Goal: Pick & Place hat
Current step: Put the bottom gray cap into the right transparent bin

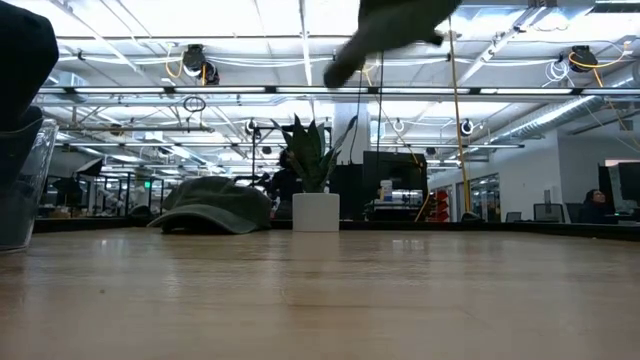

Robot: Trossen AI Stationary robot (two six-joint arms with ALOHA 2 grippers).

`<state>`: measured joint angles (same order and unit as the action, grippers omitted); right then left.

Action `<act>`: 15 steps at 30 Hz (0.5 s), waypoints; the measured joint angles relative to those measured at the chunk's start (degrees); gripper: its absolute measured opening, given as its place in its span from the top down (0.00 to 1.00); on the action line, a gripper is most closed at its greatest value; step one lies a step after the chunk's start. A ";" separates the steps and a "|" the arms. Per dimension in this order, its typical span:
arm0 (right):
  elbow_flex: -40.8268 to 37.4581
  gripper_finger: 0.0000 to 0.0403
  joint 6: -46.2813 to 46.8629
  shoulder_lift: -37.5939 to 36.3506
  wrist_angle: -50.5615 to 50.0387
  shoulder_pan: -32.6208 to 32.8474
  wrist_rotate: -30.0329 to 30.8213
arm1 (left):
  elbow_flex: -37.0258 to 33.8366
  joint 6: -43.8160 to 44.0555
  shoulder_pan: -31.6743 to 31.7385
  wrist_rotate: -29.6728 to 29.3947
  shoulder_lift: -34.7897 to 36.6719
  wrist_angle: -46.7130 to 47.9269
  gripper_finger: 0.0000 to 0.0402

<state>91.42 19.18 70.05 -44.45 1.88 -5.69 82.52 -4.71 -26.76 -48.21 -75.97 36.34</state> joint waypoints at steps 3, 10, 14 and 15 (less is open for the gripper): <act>0.00 1.00 -1.06 -2.16 0.41 1.83 3.24 | 0.05 1.69 -0.43 0.46 2.62 4.24 0.92; 0.01 1.00 -2.22 -7.09 3.38 3.98 9.13 | 0.04 7.75 -0.86 5.91 7.41 10.33 0.92; 0.02 1.00 -4.43 -9.75 4.88 3.76 10.64 | 0.03 9.43 -0.88 10.99 9.97 10.69 0.92; 0.02 1.00 -5.17 -10.33 4.92 3.60 10.69 | 0.03 9.60 -0.88 12.69 10.70 10.86 0.92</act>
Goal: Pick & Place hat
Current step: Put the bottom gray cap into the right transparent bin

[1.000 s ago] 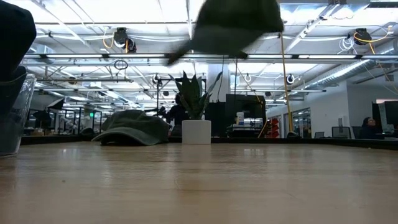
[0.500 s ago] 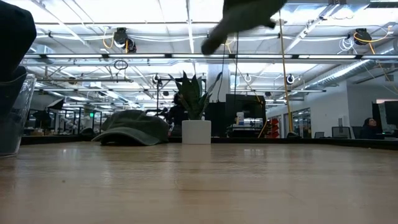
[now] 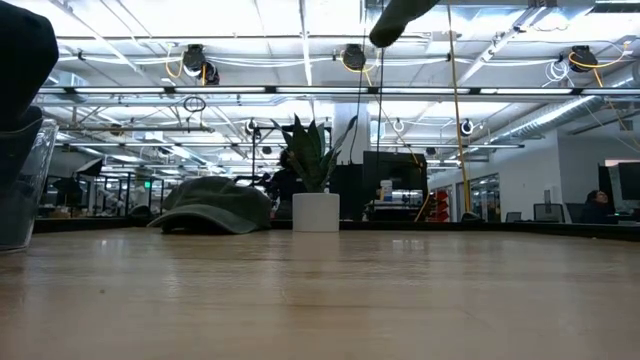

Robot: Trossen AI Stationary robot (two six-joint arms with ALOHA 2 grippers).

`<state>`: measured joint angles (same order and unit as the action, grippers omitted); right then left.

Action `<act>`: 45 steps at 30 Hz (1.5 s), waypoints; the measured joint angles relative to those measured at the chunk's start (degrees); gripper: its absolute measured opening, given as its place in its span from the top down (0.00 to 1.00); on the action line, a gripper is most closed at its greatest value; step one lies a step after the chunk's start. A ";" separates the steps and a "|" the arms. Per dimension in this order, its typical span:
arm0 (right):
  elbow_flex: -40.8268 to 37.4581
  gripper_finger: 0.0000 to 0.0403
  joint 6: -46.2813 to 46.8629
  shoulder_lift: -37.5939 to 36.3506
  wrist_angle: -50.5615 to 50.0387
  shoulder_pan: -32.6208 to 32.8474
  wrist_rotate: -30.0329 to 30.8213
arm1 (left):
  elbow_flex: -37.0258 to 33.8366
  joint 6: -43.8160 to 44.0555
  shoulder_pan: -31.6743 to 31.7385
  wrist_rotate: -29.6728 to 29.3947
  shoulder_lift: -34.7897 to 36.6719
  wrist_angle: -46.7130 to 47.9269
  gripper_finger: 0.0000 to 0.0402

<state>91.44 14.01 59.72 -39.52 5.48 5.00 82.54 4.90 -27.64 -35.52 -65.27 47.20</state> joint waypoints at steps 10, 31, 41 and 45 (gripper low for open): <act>0.00 1.00 -4.04 -4.42 0.22 -0.39 4.81 | -2.15 1.61 -0.58 11.69 10.07 2.73 0.92; 0.00 1.00 -10.50 -5.75 -0.52 -0.60 15.86 | -32.33 2.57 -1.14 23.42 37.65 -25.08 0.92; -0.02 1.00 -7.50 -5.70 -2.69 -0.62 -26.27 | -33.90 7.07 -1.11 22.11 39.04 -23.51 0.92; -0.07 1.00 -7.28 -5.55 -7.07 0.19 -37.84 | -33.90 7.30 -1.11 22.02 38.76 -23.50 0.92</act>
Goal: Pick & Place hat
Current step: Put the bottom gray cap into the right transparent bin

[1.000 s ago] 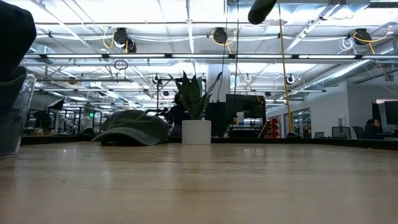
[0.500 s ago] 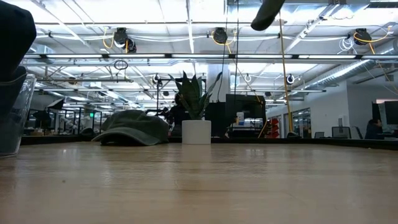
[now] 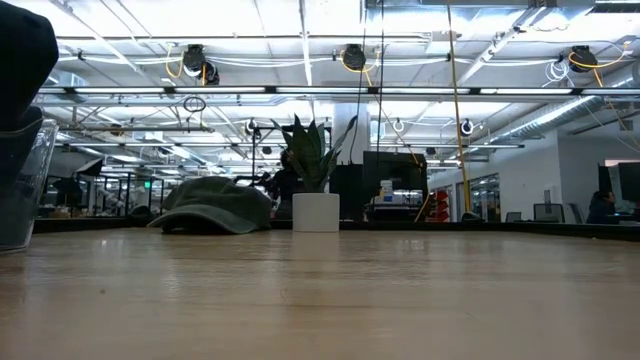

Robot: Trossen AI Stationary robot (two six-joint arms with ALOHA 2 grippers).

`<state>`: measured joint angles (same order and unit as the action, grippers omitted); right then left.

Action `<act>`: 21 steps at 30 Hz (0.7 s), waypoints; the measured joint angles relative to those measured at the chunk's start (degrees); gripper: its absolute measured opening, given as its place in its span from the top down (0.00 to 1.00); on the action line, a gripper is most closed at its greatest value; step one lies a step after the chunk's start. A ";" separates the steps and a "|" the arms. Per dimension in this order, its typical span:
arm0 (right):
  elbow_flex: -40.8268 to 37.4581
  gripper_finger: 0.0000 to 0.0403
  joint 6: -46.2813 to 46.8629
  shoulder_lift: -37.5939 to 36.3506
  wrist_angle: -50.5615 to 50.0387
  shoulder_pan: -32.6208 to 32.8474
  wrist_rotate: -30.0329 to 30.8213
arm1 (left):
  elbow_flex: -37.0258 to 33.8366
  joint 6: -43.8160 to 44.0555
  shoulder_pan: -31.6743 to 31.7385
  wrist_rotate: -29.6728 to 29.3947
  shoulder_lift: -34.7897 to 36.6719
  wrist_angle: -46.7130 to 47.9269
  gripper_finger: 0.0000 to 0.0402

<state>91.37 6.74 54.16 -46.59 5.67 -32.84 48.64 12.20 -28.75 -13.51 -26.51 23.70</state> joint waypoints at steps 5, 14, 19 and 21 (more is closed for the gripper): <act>-0.02 1.00 -1.01 0.34 1.91 0.66 13.06 | 0.00 0.03 0.00 -0.03 -0.10 0.04 0.92; -2.42 1.00 -6.88 1.00 15.50 1.38 60.34 | 0.00 0.10 0.00 -0.03 -0.10 0.04 0.92; -3.19 1.00 -9.51 2.27 18.57 1.43 59.01 | 0.00 0.12 0.01 -0.03 -0.11 0.03 0.92; -3.17 1.00 -8.99 2.56 18.67 1.40 53.69 | 0.00 0.12 0.00 -0.04 -0.10 0.06 0.92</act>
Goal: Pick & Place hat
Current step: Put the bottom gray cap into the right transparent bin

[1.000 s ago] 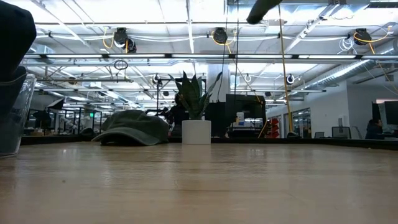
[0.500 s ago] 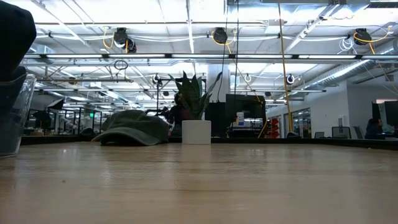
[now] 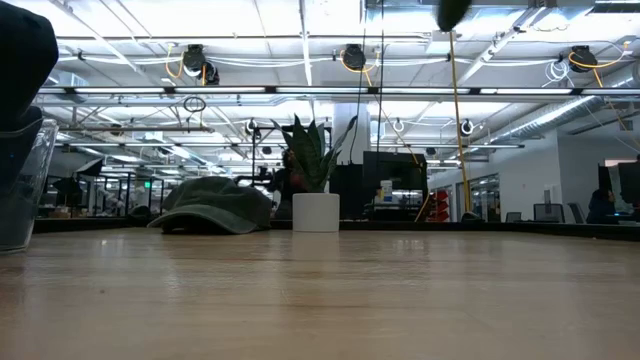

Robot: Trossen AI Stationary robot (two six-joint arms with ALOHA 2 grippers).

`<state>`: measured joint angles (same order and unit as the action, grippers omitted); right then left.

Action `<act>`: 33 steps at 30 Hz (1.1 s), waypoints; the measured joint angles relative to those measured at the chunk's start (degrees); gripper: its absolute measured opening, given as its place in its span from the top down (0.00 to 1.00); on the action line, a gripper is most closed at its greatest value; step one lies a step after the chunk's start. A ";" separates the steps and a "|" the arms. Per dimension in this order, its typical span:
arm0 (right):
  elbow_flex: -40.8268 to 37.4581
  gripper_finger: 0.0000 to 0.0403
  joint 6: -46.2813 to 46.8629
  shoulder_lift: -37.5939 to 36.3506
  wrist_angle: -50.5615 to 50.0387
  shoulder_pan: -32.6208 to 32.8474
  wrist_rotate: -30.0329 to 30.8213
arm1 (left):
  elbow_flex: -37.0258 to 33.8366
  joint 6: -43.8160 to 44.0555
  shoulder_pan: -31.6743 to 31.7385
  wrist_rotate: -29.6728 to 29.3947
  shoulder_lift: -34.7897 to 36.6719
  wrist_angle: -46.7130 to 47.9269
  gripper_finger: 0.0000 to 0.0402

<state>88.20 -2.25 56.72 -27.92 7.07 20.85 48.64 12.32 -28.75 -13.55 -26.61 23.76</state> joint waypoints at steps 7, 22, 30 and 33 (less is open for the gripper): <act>0.30 1.00 4.33 0.00 -7.41 0.12 -36.95 | 0.02 -0.01 0.00 0.01 -0.02 0.01 0.92; -0.48 1.00 24.41 3.87 -28.94 16.55 -43.07 | 0.04 -0.04 0.00 -0.01 0.00 0.01 0.92; -0.48 1.00 37.84 6.77 -29.04 33.83 -31.77 | 0.04 -0.04 0.00 -0.01 -0.02 -0.01 0.92; -0.48 1.00 43.69 6.94 -29.41 38.84 -27.16 | 0.04 -0.07 0.00 -0.01 -0.02 -0.01 0.92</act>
<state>87.72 41.44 63.66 -57.33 45.91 -6.31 48.69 12.25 -28.75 -13.56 -26.63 23.75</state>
